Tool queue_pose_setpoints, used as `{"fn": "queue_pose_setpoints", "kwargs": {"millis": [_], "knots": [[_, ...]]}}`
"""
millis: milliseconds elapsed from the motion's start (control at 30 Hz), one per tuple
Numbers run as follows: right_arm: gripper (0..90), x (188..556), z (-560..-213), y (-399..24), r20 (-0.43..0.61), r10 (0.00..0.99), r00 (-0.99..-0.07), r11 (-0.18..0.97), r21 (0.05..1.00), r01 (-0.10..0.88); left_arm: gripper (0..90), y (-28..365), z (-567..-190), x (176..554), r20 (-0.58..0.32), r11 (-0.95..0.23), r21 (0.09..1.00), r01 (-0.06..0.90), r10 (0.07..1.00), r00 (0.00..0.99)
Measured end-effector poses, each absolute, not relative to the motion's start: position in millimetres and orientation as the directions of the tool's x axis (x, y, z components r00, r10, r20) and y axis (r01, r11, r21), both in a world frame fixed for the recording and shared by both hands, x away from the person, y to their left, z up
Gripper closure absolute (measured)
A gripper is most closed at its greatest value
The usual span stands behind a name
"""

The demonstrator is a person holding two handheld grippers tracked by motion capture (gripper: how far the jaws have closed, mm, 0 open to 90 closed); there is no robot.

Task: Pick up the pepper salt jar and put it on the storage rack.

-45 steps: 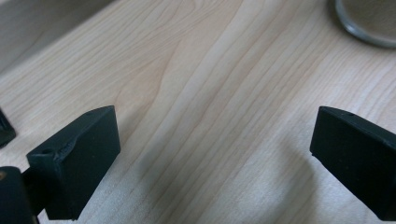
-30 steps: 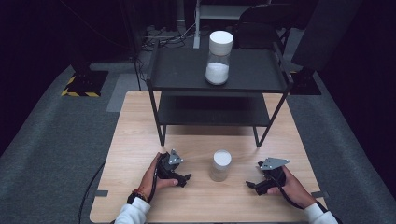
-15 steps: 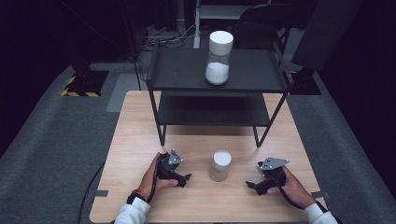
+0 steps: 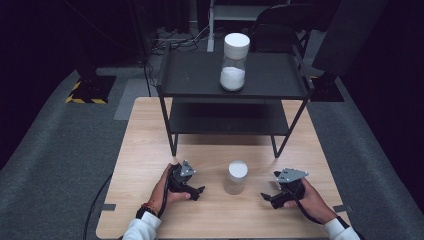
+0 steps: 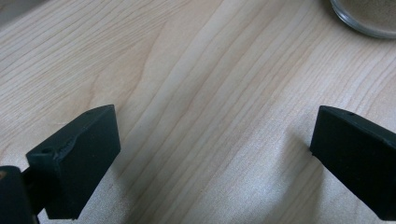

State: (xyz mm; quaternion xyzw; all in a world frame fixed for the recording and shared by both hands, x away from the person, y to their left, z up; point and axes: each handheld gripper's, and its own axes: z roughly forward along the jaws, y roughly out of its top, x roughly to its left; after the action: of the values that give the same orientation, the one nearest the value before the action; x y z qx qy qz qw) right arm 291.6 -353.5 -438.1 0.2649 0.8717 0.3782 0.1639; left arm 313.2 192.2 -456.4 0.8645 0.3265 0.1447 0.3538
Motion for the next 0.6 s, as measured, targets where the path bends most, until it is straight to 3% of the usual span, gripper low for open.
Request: {"fn": "queue_pose_setpoints", "kwargs": {"millis": [600], "knots": [[1.5,293,-417,-343,-0.048,0.541,-0.840,0.503,0.819,0.277,1.6,192,-456,313,0.019,-0.537,0.706,0.462,0.667,0.745]]}}
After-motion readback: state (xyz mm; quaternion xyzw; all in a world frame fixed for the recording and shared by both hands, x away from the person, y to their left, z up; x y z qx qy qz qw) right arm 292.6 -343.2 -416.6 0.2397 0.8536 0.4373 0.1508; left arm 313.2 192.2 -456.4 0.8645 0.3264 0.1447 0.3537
